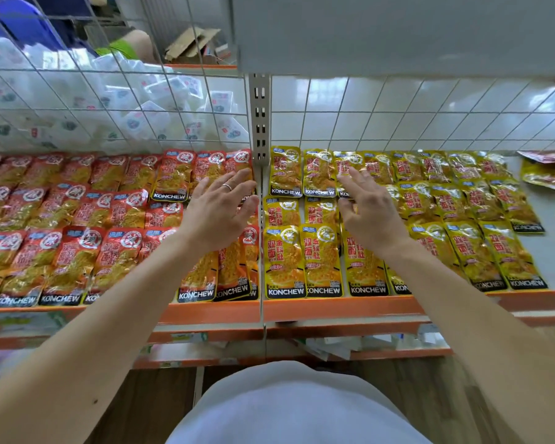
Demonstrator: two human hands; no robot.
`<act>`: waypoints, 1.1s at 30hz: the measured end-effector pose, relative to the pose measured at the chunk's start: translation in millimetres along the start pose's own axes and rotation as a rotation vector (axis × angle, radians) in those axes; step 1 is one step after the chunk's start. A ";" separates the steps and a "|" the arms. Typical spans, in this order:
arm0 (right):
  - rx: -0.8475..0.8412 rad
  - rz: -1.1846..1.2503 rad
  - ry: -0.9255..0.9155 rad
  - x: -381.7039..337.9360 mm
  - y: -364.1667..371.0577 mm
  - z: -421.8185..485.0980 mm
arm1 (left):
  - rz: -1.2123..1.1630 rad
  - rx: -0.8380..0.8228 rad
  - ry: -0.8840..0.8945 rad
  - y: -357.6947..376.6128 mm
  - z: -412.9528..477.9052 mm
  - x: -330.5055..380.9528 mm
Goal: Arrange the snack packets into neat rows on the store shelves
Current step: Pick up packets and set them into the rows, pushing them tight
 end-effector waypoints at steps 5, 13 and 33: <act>0.029 -0.037 -0.021 -14.3 -0.7 -29.1 | -0.040 0.103 0.064 6.3 -16.6 34.8; 0.136 -0.013 0.073 -23.9 -7.6 -73.1 | -0.076 0.122 0.134 25.1 -20.1 57.3; 0.266 -0.038 0.239 74.9 -99.0 -221.4 | -0.078 0.065 0.345 64.7 -65.2 257.5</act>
Point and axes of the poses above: each hand's wrist, its own z-axis towards the middle knuckle, its own y-axis out of the palm, x = y × z, the point moved 1 cm from there along z, towards the middle knuckle, and after that the axes turned 3 degrees about -z, right-handed, at the moved point
